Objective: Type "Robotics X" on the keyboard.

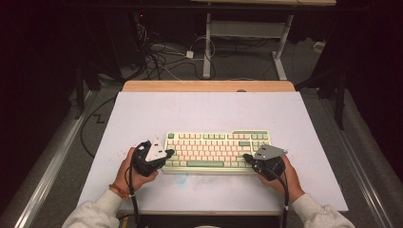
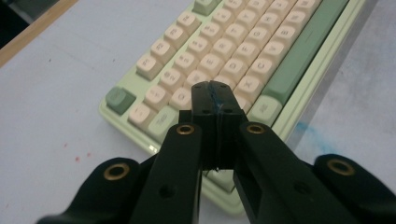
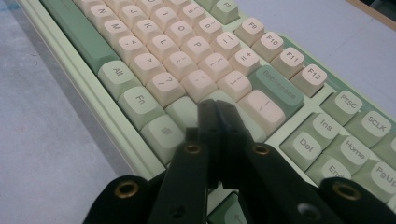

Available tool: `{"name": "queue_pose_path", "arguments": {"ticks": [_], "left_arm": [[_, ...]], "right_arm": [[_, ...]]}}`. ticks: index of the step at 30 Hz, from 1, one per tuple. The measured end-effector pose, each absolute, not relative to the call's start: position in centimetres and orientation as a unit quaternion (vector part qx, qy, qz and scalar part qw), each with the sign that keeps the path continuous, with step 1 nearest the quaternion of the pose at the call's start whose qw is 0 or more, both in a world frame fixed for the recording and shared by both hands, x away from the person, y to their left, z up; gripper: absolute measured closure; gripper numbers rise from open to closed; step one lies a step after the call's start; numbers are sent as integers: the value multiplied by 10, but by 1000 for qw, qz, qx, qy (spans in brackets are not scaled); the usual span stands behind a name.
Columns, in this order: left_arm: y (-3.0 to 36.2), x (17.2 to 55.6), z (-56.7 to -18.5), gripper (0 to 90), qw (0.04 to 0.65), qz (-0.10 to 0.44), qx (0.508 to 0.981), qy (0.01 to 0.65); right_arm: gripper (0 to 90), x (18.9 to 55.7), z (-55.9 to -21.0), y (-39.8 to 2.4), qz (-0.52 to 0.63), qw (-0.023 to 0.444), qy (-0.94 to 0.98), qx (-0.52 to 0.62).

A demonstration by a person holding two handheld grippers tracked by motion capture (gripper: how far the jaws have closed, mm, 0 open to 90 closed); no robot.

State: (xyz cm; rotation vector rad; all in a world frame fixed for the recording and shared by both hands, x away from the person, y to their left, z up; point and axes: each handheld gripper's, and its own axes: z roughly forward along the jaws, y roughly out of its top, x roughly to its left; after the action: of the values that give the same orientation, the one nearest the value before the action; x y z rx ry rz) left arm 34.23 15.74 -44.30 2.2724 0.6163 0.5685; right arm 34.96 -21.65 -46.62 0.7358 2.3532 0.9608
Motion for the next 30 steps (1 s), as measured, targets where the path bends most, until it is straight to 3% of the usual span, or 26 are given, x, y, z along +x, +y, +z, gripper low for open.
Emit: {"name": "queue_pose_path", "arguments": {"ticks": [30], "left_arm": [[95, 392, -447, 876, 319, 176, 909, 203]], "right_arm": [[900, 349, -466, -215, 346, 248, 864, 270]]}}
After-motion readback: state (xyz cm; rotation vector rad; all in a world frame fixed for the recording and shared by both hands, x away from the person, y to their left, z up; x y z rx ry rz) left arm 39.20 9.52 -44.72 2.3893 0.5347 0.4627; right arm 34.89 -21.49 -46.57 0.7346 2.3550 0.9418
